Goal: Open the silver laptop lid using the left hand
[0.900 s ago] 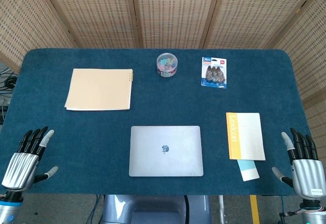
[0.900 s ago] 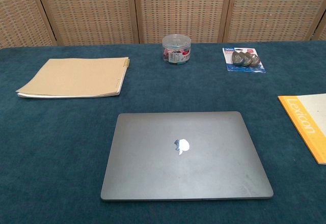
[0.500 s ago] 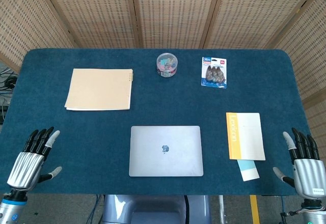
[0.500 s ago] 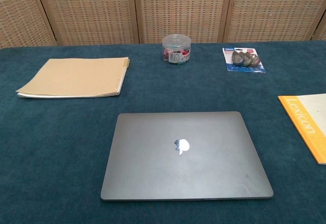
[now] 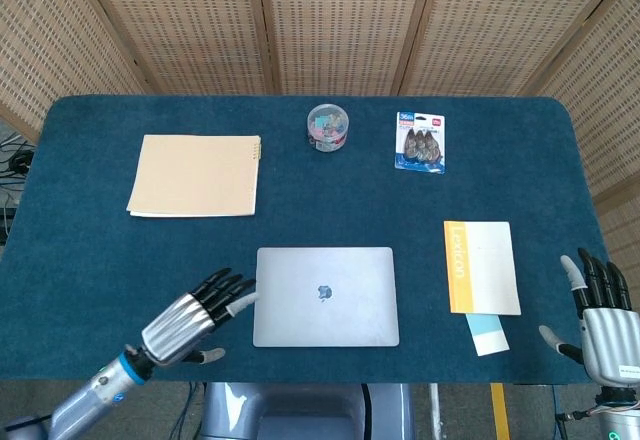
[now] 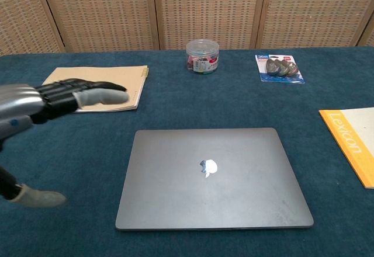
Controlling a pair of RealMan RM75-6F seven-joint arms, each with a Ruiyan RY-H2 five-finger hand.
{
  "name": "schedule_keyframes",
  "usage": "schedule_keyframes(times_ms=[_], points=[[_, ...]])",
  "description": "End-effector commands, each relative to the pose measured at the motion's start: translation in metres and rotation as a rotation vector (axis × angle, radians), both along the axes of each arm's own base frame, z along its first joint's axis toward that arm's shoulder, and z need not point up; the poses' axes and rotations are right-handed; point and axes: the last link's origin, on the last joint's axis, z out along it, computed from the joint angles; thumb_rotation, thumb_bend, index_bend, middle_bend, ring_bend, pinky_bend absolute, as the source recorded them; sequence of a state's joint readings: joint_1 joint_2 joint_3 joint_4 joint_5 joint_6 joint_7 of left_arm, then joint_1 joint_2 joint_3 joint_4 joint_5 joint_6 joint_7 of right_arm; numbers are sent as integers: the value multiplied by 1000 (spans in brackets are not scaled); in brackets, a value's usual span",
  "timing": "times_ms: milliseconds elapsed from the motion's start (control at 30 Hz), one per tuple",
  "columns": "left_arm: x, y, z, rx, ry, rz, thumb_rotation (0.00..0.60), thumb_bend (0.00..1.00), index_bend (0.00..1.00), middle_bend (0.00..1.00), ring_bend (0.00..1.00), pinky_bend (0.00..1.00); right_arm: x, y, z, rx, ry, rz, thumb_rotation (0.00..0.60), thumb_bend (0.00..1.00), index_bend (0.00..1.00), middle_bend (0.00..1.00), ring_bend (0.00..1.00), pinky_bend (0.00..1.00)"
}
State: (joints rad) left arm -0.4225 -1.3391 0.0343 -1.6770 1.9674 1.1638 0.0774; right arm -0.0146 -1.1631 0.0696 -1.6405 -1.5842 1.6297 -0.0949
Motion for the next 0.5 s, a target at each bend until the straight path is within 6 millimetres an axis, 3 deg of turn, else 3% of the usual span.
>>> schedule_keyframes(times_ms=[33, 200, 500], points=[[33, 13, -34, -44, 57, -125, 600, 0, 0, 0, 0, 0, -1, 0, 1, 1, -5, -1, 600, 0, 0, 0, 0, 0], [63, 19, -69, -89, 82, -188, 600, 0, 0, 0, 0, 0, -3, -2, 0, 11, -17, -11, 600, 0, 0, 0, 0, 0], [93, 25, -109, -51, 126, -301, 600, 0, 0, 0, 0, 0, -6, -4, 2, 19, -33, -23, 600, 0, 0, 0, 0, 0]])
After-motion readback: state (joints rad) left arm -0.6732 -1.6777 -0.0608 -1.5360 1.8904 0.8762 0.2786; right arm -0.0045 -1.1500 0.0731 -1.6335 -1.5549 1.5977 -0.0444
